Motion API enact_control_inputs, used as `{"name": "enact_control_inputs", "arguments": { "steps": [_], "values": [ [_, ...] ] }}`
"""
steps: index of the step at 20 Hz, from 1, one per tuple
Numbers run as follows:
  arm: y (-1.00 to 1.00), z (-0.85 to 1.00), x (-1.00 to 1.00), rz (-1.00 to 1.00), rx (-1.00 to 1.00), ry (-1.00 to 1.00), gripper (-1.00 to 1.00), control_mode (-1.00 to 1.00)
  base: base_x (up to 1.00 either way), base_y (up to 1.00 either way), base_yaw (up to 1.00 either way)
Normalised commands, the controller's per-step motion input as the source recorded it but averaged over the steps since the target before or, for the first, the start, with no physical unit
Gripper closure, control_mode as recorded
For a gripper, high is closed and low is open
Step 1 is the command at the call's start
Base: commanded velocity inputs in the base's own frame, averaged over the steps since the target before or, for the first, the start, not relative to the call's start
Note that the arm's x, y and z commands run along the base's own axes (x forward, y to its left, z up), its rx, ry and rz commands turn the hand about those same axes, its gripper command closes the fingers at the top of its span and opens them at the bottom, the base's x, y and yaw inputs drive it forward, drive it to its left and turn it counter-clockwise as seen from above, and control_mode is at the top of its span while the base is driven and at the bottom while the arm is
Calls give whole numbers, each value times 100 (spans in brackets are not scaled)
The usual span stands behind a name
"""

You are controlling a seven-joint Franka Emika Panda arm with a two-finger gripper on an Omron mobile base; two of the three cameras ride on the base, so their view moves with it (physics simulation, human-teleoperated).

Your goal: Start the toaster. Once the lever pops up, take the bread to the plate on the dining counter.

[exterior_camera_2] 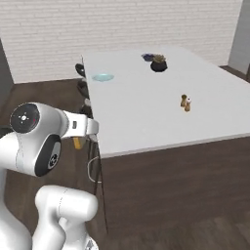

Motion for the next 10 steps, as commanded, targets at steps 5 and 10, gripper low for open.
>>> {"name": "enact_control_inputs", "arguments": {
  "steps": [5, 10],
  "values": [
    [0, 0, 0, 0, 0, 0, 100, 100, 72, 100, -25],
    [0, 0, 0, 0, 0, 0, 100, 100, 85, 100, -30]
  ]
}}
